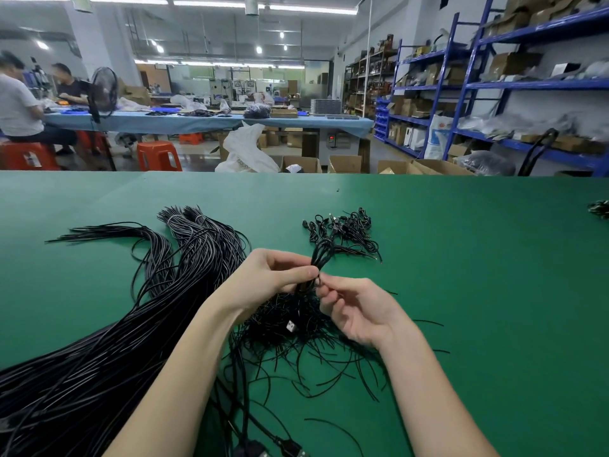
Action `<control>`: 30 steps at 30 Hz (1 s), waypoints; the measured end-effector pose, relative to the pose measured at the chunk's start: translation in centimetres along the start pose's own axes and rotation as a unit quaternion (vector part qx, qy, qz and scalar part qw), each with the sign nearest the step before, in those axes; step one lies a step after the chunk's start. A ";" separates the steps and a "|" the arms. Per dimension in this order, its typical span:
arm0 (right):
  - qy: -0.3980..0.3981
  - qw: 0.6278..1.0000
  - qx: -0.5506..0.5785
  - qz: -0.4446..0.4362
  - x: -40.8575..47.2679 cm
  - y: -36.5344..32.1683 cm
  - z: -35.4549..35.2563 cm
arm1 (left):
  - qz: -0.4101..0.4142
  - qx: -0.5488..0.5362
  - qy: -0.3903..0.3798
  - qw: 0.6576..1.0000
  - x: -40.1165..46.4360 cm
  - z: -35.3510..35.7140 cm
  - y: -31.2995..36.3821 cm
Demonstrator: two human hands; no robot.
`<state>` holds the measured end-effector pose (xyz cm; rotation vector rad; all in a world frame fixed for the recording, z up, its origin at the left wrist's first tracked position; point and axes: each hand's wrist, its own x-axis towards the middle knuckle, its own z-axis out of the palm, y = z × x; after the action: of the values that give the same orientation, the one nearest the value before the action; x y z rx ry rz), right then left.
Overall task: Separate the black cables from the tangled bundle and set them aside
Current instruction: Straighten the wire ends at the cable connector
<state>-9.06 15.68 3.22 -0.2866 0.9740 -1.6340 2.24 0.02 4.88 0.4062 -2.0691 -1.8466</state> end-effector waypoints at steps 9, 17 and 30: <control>0.159 0.707 -0.578 -0.376 -0.4 -0.6 0.6 | -0.097 -0.154 0.013 0.983 0.4 0.1 -0.5; 0.174 0.863 -0.318 -0.351 0.9 0.7 1.3 | -0.022 -0.169 0.018 0.985 0.3 0.5 -0.8; 0.191 0.713 -0.495 -0.457 2.2 1.6 0.5 | -0.069 -0.181 0.057 0.979 0.6 -0.1 -0.8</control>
<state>-8.26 13.48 1.73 -1.3866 2.2565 -1.8718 1.71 -0.38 4.13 0.5540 -1.6193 -2.1709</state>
